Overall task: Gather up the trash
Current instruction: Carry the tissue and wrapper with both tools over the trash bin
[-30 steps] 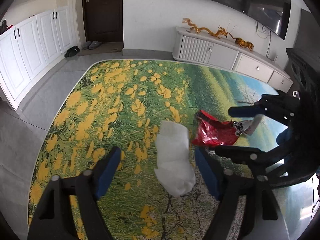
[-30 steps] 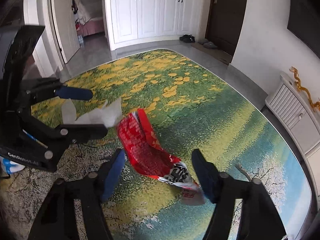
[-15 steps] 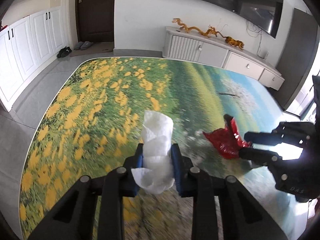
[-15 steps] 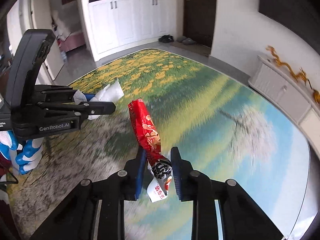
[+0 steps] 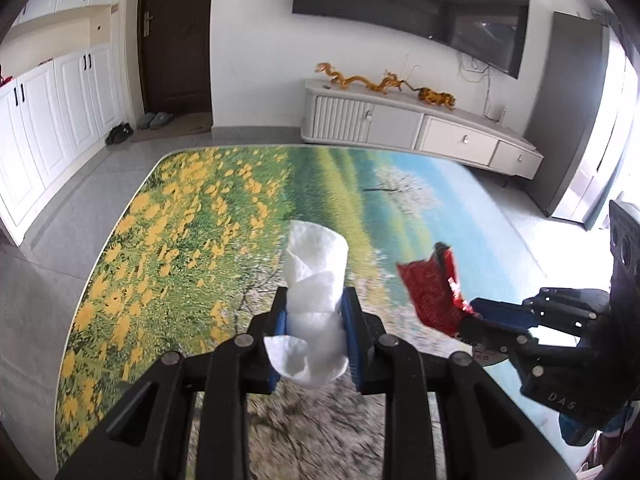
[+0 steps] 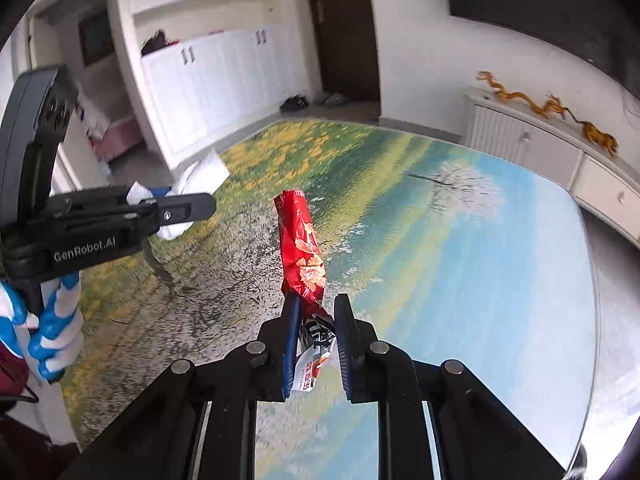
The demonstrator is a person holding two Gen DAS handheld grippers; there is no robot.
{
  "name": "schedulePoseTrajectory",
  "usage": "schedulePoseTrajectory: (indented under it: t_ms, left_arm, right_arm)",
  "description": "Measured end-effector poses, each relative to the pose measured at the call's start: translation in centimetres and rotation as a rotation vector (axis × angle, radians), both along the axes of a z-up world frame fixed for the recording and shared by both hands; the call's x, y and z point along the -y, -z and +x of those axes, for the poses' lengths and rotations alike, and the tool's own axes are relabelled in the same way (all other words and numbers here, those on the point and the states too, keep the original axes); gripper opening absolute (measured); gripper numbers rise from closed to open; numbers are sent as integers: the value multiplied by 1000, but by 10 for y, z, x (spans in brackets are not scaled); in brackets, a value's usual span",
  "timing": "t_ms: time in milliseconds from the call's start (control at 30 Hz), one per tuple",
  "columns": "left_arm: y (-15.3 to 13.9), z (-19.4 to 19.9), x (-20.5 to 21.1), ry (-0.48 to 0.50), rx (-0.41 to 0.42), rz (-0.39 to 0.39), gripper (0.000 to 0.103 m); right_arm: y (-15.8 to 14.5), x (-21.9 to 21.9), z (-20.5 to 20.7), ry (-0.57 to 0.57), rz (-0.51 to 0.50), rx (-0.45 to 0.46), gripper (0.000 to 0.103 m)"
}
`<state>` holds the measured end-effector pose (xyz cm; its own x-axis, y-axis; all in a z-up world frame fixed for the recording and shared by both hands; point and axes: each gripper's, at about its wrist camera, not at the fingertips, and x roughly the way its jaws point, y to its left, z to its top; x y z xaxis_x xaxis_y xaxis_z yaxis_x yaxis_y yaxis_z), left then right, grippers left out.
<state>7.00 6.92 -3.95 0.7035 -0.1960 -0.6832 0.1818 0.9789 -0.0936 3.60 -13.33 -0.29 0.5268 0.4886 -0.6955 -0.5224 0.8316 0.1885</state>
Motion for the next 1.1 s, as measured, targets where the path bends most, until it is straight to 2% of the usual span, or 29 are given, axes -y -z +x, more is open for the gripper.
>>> schedulePoseTrajectory:
  t_ms: [167,400,667,900,1100]
  left_arm:
    - [-24,-22,20,45,57,-4,24]
    - [-59,-41,60,132,134,-23,24]
    - [-90,-57,145,322,189,-28,24]
    - [-82,-48,250,492,143,-14,24]
    - [-48,-35,348,639,28,25,24]
  right_arm:
    - [-30,39,-29,134,79,58,16]
    - [-68,95,-64,303,132,157,16]
    - [-89,173,-101,531,142,227,16]
    - [-84,262,-136,781,144,236,16]
    - [-47,315,-144,940,167,137,17]
